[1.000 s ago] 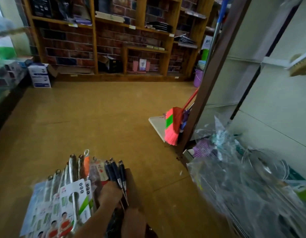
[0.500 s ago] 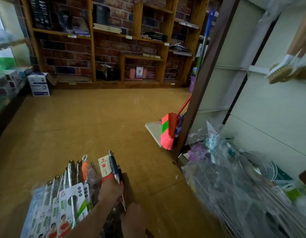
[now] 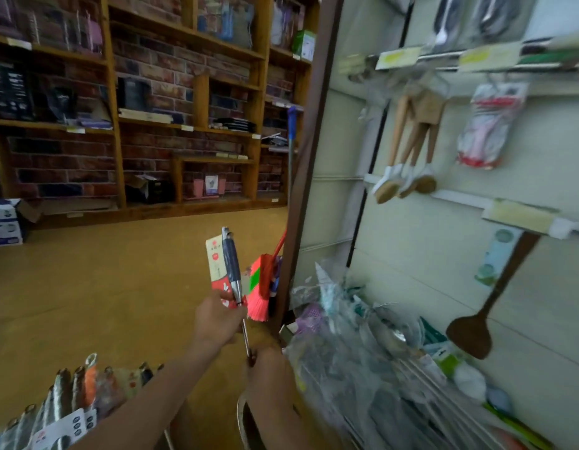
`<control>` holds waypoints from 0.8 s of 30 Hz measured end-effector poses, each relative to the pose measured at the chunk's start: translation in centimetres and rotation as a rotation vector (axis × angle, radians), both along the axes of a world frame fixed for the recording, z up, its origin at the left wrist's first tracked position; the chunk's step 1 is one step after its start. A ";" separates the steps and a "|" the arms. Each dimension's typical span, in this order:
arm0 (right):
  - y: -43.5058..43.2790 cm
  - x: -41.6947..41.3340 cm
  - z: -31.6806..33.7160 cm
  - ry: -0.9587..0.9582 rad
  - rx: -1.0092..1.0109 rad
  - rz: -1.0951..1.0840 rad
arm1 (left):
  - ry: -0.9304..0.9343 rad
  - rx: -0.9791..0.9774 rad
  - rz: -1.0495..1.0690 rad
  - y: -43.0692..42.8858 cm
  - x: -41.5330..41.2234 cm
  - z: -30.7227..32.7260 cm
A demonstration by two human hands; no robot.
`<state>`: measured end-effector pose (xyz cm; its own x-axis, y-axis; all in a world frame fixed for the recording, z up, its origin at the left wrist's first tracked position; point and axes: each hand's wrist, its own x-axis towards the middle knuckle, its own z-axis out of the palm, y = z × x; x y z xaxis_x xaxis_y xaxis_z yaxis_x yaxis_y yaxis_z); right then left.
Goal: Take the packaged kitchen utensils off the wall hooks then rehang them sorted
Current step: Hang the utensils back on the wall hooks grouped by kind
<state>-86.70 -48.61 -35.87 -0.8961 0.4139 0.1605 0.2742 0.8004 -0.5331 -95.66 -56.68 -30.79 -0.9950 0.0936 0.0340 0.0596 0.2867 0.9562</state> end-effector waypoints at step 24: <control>27.9 41.2 9.7 0.477 -0.079 -0.783 | 0.302 0.298 -0.936 34.5 40.2 12.4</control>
<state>-45.52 -20.67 -26.13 -0.2020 0.8999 0.3866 0.4597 0.4356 -0.7739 -55.51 -22.22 -18.43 -0.4738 0.7741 0.4199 0.3871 -0.2452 0.8888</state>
